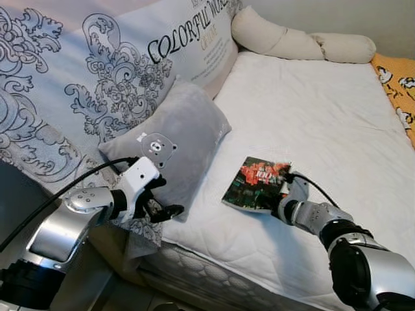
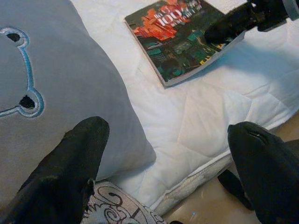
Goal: Clean up the room
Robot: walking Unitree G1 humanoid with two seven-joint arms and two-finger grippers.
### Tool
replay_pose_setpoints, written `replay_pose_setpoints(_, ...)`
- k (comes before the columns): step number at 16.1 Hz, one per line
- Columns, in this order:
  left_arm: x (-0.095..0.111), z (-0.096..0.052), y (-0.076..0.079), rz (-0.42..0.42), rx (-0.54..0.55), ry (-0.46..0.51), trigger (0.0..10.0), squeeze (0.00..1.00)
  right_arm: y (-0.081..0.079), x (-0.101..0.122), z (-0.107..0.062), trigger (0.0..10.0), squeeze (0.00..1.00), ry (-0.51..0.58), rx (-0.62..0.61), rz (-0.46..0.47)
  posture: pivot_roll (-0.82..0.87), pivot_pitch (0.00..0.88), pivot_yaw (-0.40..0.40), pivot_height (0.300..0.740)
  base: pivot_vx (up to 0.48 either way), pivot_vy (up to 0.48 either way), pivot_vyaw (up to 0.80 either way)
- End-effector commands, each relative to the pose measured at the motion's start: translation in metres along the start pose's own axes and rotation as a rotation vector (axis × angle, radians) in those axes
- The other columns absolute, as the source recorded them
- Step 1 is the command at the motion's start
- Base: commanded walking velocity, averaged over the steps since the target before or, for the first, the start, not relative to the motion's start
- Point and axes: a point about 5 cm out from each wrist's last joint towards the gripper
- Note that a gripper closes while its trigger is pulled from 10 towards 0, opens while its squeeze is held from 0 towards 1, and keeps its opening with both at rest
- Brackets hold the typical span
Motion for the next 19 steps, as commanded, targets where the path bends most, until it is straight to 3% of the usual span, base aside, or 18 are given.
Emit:
replay_pose_setpoints(1, 0.005, 0.000, -0.001, 0.016, 0.017, 0.005, 10.0, 0.00, 0.008, -0.003, -0.002, 10.0, 1.00, 0.002, -0.017, -0.045, 0.11, 0.000, 0.026, 0.740, 0.000, 0.000, 0.00)
replay_pose_setpoints(8, -0.002, 0.002, -0.002, -0.070, 0.102, 0.078, 10.0, 0.00, 0.027, 0.007, -0.013, 10.0, 1.00, 0.102, 0.087, -0.214, 0.07, 0.000, -0.010, 0.740, 0.000, 0.000, 0.00)
replay_pose_setpoints(10, -0.003, 0.003, -0.001, -0.100, 0.182, 0.145, 10.0, 0.00, 0.028, 0.013, -0.019, 10.0, 1.00, 0.149, 0.151, -0.312, 0.05, 0.000, -0.019, 0.740, 0.000, 0.000, 0.00)
replay_pose_setpoints(12, -0.002, 0.003, -0.005, -0.150, 0.303, 0.225, 10.0, 0.00, 0.028, 0.024, -0.026, 10.0, 1.00, 0.261, 0.111, -0.436, 0.04, 0.000, -0.023, 0.740, 0.000, 0.000, 0.00)
replay_pose_setpoints(14, 0.000, 0.001, -0.007, -0.174, 0.417, 0.281, 10.0, 0.00, 0.017, 0.042, -0.037, 10.0, 1.00, 0.452, 0.056, -0.434, 0.04, 0.000, -0.034, 0.740, 0.000, 0.000, 0.00)
replay_pose_setpoints(15, 0.001, -0.001, -0.007, -0.199, 0.465, 0.310, 10.0, 0.00, 0.011, 0.049, -0.044, 10.0, 1.00, 0.551, -0.028, -0.403, 0.04, 0.000, -0.038, 0.740, 0.000, 0.000, 0.00)
replay_pose_setpoints(16, 0.004, -0.002, -0.006, -0.205, 0.506, 0.330, 10.0, 0.00, -0.001, 0.048, -0.051, 10.0, 1.00, 0.619, -0.015, -0.346, 0.05, 0.000, -0.051, 0.740, 0.000, 0.000, 0.00)
replay_pose_setpoints(19, 0.008, -0.004, -0.010, -0.203, 0.555, 0.351, 10.0, 0.00, -0.030, 0.030, -0.054, 10.0, 1.00, 0.644, 0.037, -0.365, 0.07, 0.000, -0.061, 0.740, 0.000, -0.279, 0.00)
Point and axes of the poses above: a point about 5 cm out from each wrist's last joint towards the gripper, its own z axis pointing out of the wrist towards the gripper, its own x axis along the axis of the wrist's last joint, y = z × x, and after that the axes turned 5 degrees about -z, right-handed
